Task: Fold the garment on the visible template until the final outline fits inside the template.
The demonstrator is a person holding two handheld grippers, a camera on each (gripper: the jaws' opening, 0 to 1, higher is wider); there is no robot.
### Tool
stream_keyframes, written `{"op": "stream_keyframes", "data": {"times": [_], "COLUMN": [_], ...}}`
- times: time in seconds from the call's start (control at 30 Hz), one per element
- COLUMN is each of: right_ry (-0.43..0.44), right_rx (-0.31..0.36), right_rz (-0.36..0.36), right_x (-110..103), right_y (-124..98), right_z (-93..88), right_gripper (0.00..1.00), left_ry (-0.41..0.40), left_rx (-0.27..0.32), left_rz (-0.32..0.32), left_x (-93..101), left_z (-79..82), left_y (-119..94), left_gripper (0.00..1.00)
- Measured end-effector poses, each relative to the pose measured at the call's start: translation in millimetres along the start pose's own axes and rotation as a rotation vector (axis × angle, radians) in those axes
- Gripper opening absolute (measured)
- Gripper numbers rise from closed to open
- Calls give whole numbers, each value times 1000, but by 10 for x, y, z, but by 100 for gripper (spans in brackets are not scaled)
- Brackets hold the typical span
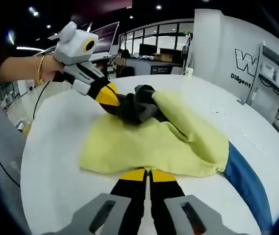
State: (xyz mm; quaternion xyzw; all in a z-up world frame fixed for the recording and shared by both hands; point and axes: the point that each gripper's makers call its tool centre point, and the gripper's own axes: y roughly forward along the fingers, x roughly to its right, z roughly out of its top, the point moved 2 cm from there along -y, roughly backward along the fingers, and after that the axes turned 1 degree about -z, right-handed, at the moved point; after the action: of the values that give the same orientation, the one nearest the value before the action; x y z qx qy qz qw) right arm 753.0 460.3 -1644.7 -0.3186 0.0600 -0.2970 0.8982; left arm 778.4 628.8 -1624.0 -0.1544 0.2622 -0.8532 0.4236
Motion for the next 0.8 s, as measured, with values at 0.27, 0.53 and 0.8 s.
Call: {"op": "stream_keyframes", "data": {"times": [0.27,0.53,0.8], "right_ry": [-38,-46,-25], "right_rx": [10,13,-28], "right_rz": [-11,-41,-67], "right_x": [72,171,199], "right_y": [-229,-533,-833], "right_z": [146,220,20], "right_gripper": [0,0,0], "left_ry": [-49,-32,-57], "left_rx": [44,88,126], "left_rz": [78,173,269], "left_x": [-285,-723,-1084], "left_z": [165,408,550], "left_y": [-192,-461,-709], "left_gripper": [0,0,0]}}
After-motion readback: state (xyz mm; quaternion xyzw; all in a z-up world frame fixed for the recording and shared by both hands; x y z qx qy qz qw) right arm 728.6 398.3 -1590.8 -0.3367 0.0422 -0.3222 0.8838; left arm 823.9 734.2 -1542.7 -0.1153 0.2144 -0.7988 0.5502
